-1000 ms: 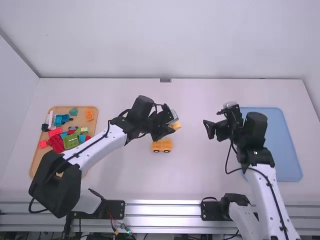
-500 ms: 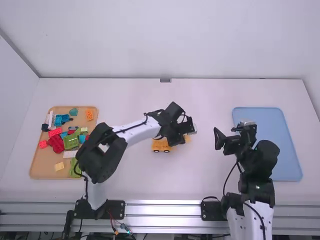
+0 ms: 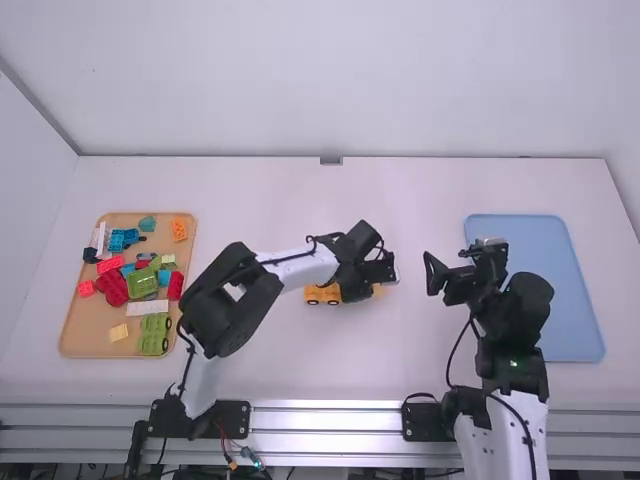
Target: Assemble lego blocks to make yellow taxi
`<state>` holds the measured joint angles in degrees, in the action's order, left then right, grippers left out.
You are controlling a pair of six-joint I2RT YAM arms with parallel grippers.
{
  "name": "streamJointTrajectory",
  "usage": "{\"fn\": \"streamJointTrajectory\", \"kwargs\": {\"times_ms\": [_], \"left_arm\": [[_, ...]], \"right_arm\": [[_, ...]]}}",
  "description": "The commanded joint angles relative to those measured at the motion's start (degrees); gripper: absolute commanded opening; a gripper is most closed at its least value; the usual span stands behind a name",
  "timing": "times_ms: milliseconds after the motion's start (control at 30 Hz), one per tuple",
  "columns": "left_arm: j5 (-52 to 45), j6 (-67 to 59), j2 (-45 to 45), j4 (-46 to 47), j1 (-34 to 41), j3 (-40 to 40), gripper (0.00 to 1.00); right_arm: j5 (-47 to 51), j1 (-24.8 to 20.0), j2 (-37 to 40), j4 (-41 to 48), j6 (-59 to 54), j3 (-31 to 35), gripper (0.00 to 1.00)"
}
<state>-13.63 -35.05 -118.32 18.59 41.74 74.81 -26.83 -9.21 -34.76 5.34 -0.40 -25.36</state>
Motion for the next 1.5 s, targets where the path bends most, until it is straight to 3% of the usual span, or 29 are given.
{"fn": "streamJointTrajectory", "kwargs": {"times_ms": [0,100,167,200,567,667,767,1033,1333,1467], "left_arm": [[0.20,-1.01,-1.14,-0.07,-0.15,0.79,0.11],[0.22,-3.04,-1.14,-0.02,-0.13,0.81,0.43],[0.17,-3.82,-1.14,-0.15,-0.11,0.79,0.86],[0.13,-3.78,-1.14,-0.48,-0.15,0.79,0.99],[-9.66,-4.20,7.21,1.95,-5.81,0.79,0.99],[-18.40,-11.98,11.19,7.17,-9.92,0.11,0.99],[-25.18,-16.17,13.92,7.98,-13.38,-2.19,0.99],[-40.63,-18.36,19.82,-3.10,-25.53,-16.31,0.99],[-46.01,-16.92,19.87,-7.10,-34.47,-25.33,0.99],[-45.88,-26.32,19.87,-10.82,-34.34,-29.79,0.99]], "right_arm": [[-0.11,0.83,-1.25,-0.92,0.13,0.63,0.99],[-0.13,1.46,-2.75,-2.01,-0.55,0.63,0.98],[-0.11,1.36,-3.50,-2.36,-1.33,0.63,0.99],[-0.15,1.33,-3.78,-2.49,-1.31,0.63,0.99],[-4.24,1.42,-8.13,-2.71,-11.63,0.63,0.99],[-16.20,1.79,-14.49,-3.63,-21.53,0.63,0.99],[-22.03,3.15,-20.85,-3.65,-31.87,0.63,0.99],[-27.17,9.55,-39.30,-8.50,-56.30,0.66,0.99],[-23.58,12.50,-50.90,-17.94,-58.49,0.66,0.99],[-22.86,13.46,-55.80,-20.98,-59.63,0.39,0.99]]}}
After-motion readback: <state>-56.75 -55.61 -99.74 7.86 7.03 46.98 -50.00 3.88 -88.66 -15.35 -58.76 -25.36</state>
